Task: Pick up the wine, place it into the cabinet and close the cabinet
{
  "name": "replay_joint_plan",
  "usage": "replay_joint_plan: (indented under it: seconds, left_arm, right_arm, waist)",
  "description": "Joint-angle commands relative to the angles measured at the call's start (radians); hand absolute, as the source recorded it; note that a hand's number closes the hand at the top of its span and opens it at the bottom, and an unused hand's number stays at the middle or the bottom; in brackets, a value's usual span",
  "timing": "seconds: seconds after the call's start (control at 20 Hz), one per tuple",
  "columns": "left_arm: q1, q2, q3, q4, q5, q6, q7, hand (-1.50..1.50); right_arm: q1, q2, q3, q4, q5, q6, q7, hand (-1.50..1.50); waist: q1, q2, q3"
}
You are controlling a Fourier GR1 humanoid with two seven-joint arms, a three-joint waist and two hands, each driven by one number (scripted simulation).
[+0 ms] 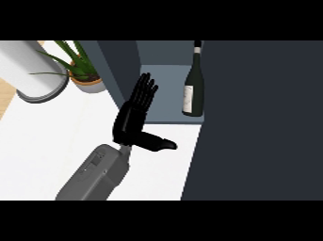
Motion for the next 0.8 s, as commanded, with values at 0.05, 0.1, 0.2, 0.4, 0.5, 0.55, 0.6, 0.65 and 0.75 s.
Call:
replay_joint_plan:
  seconds: [0.05, 0.1, 0.2, 0.4, 0.5, 0.55, 0.6, 0.65, 0.75]
  left_arm:
    - [0.194, 0.017, -0.05, -0.193, 0.001, 0.023, 0.022, -1.5]
    - [0.211, 0.075, -0.047, -0.263, -0.004, 0.009, 0.047, -1.5]
    - [0.276, 0.101, -0.039, -0.326, 0.025, -0.013, 0.057, -1.5]
    - [0.356, 0.156, -0.019, -0.383, 0.043, -0.076, 0.034, -1.5]
    - [0.376, 0.169, 0.004, -0.381, 0.043, -0.084, 0.005, -1.5]
    - [0.343, 0.185, 0.027, -0.365, 0.047, -0.1, 0.014, -1.5]
    - [0.381, 0.198, 0.024, -0.39, 0.049, -0.107, 0.009, -1.5]
    - [0.387, 0.219, 0.032, -0.421, 0.05, -0.099, 0.027, -1.5]
    - [0.409, 0.257, 0.07, -0.408, 0.06, -0.144, -0.009, -1.5]
  right_arm:
    - [0.07, -0.024, 0.07, -0.206, 0.048, -0.019, 0.077, -1.5]
    - [0.061, -0.043, 0.008, -0.208, -0.01, -0.002, 0.08, -1.5]
    - [0.057, -0.074, -0.016, -0.231, -0.023, 0.011, 0.095, -1.5]
    - [0.026, -0.086, 0.011, -0.19, -0.048, 0.08, 0.066, -1.5]
    - [0.045, -0.118, 0.02, -0.233, -0.052, 0.101, 0.085, -1.5]
    - [0.021, -0.098, 0.049, -0.215, -0.051, 0.111, 0.078, -1.5]
    - [0.017, -0.068, 0.093, -0.158, -0.066, 0.131, 0.03, -1.5]
    - [0.04, -0.086, 0.093, -0.179, -0.079, 0.144, 0.028, -1.5]
    - [0.024, -0.146, 0.074, -0.183, -0.106, 0.213, 0.031, -1.5]
  waist:
    - [-0.008, 0.003, -0.001]
    - [-0.004, 0.005, 0.0]
    - [-0.002, 0.004, 0.0]
    - [-0.004, 0.009, 0.0]
    - [-0.012, 0.009, -0.001]
    - [-0.013, 0.011, -0.001]
    - [-0.007, 0.01, 0.0]
    - [-0.01, 0.008, 0.001]
    - [-0.007, 0.011, 0.0]
